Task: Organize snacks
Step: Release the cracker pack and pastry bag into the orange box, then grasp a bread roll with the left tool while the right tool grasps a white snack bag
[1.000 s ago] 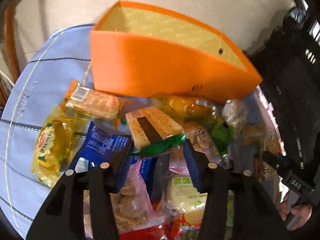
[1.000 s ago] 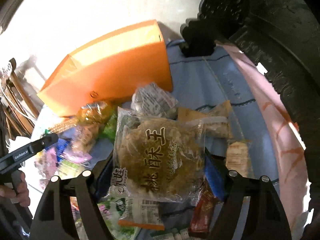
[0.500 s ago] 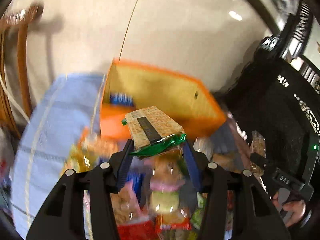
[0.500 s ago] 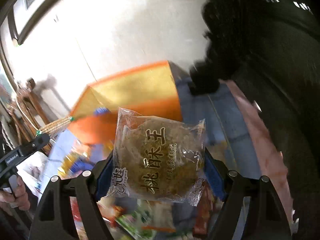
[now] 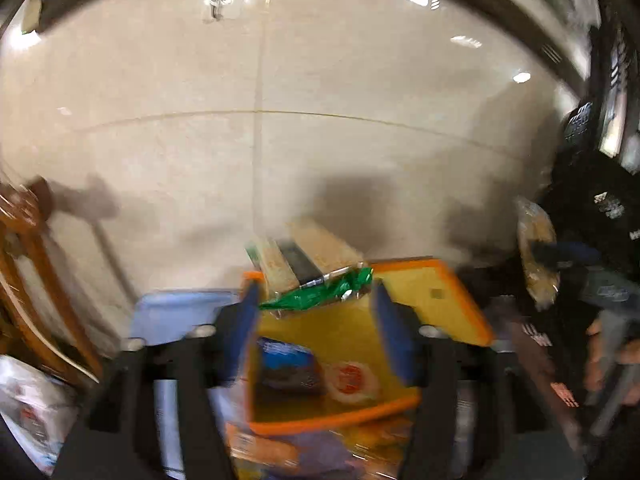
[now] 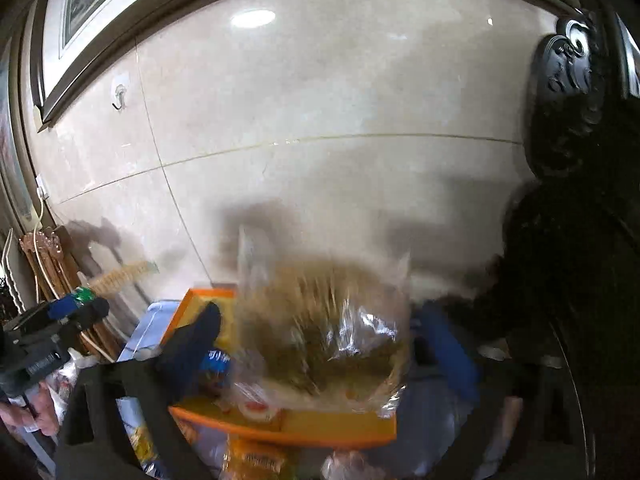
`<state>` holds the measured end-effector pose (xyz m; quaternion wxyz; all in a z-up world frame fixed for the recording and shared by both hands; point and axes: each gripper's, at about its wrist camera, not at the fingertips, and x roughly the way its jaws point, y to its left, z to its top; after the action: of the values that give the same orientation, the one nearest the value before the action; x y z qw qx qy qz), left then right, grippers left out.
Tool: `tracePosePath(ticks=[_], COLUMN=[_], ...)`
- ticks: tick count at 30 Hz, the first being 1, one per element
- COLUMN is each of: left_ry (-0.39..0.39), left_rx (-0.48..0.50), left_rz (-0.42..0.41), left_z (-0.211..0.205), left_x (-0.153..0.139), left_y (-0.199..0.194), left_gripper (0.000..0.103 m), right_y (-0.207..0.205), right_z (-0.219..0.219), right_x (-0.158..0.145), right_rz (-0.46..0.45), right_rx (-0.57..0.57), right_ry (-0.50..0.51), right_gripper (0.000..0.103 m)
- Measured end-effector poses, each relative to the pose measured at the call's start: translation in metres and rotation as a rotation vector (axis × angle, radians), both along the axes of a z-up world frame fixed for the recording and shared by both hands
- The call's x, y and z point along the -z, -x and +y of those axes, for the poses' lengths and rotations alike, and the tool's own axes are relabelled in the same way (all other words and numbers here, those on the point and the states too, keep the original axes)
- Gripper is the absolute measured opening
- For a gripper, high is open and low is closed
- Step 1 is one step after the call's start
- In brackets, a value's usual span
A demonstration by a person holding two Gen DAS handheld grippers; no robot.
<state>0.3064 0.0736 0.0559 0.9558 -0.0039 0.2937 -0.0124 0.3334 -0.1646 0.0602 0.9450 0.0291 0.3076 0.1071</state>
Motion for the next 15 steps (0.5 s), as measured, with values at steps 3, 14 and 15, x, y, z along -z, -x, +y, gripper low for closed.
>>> tracePosePath(ticks=[3,14,15], left_ry=[-0.074,-0.068,-0.072], left_rx=[-0.033,-0.022,-0.010], left_rz=[-0.032,0.137,0.164], left_z=[0.006,0.057,0.057], left_x=[0.008,0.085,0.099], left_y=[0.005,0.067,0.071], left_gripper=[0.099,0.099,0.099], right_y=[0.003,0.062,0.065], right_z=[0.010,-0.016,-0.018], right_x=[0.002,0.098,0.113], right_rz=[0.000,0.158,0.187], right_rx=[-0.013,-0.071,-0.074], right_ry=[0.100,0.193,0.194], right_gripper=[0.099,0.099,0.099])
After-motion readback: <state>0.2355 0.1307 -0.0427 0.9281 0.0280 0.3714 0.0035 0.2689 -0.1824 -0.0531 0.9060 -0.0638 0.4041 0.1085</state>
